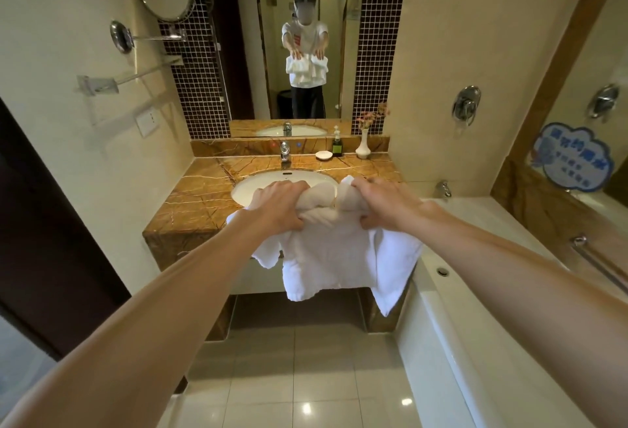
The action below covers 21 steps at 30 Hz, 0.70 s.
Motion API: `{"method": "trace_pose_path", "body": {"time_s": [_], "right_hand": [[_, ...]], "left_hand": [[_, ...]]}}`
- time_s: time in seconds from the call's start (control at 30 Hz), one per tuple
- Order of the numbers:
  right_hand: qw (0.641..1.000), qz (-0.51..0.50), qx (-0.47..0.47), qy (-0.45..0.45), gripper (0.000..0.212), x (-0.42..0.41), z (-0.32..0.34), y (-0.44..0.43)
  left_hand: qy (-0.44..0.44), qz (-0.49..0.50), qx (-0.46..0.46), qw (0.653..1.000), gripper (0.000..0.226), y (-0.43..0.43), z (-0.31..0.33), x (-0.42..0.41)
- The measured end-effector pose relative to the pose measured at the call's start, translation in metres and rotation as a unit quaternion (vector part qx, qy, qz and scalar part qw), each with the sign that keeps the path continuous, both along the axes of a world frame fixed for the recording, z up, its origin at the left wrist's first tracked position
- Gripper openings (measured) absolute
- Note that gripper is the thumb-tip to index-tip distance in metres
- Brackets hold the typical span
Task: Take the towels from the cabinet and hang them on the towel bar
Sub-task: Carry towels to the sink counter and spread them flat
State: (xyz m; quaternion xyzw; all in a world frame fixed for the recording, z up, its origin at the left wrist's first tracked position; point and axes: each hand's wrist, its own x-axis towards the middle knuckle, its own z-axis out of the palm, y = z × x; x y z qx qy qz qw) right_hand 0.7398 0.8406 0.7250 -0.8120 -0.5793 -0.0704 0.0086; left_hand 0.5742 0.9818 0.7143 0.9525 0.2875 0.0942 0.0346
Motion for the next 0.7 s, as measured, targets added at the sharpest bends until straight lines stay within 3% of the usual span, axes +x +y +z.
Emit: {"method": "trace_pose_path", "body": {"time_s": [0.43, 0.7], "right_hand": [[1.000, 0.010, -0.018, 0.000, 0.067, 0.108, -0.022, 0.070], [1.000, 0.021, -0.013, -0.006, 0.069, 0.175, -0.026, 0.109]], "left_hand": [[0.028, -0.013, -0.013, 0.999, 0.059, 0.075, -0.020, 0.107], [0.036, -0.027, 0.010, 0.999, 0.044, 0.109, -0.012, 0.170]]}}
